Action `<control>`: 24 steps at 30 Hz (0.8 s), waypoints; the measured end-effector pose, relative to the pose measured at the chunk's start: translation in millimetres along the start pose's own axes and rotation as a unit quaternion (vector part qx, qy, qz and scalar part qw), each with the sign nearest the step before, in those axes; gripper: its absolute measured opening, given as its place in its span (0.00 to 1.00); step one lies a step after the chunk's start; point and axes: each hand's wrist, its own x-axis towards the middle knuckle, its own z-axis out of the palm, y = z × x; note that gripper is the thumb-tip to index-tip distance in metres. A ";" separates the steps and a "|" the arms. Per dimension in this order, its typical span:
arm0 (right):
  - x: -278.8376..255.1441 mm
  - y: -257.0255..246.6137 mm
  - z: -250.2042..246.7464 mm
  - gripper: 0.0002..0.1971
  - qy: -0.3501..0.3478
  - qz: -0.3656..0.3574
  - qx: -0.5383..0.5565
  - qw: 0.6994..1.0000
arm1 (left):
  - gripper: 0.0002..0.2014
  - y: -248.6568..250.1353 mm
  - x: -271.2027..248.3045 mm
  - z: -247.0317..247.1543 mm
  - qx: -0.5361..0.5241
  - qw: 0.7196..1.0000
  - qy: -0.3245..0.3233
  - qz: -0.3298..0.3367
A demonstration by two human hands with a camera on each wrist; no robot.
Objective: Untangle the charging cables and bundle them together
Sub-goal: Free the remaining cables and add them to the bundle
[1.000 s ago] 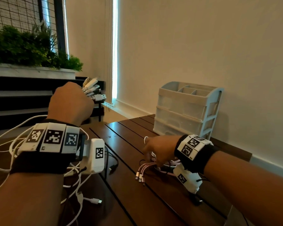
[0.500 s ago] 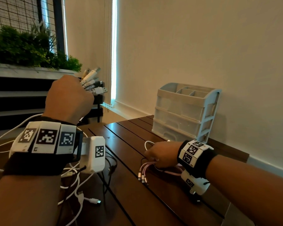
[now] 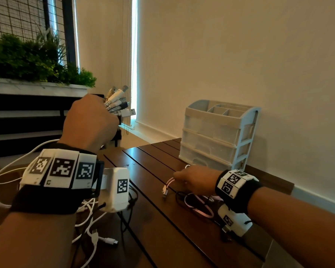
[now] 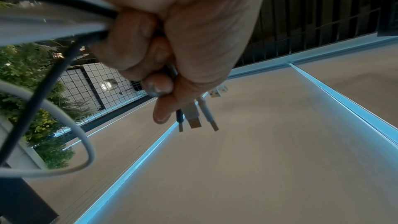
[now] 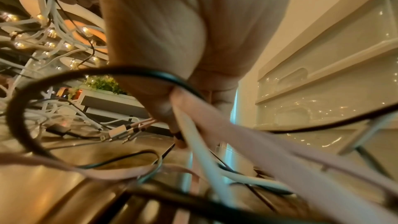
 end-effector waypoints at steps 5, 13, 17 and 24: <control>-0.5 2.2 -1.8 0.06 0.001 -0.010 0.012 1.000 | 0.08 1.6 -0.1 2.4 -0.009 1.000 -0.007 0.004; 0.9 3.4 -4.0 0.12 0.016 0.017 -0.024 0.999 | 0.06 0.5 -0.7 6.0 -0.016 0.999 -0.008 0.030; -0.6 8.3 -13.9 0.12 0.068 0.048 0.024 0.996 | 0.04 1.4 -2.2 9.9 -0.026 0.999 -0.022 0.035; -7.3 22.9 -69.3 0.05 0.347 0.143 0.416 0.828 | 0.06 -0.7 -1.6 11.4 -0.053 0.998 -0.020 0.033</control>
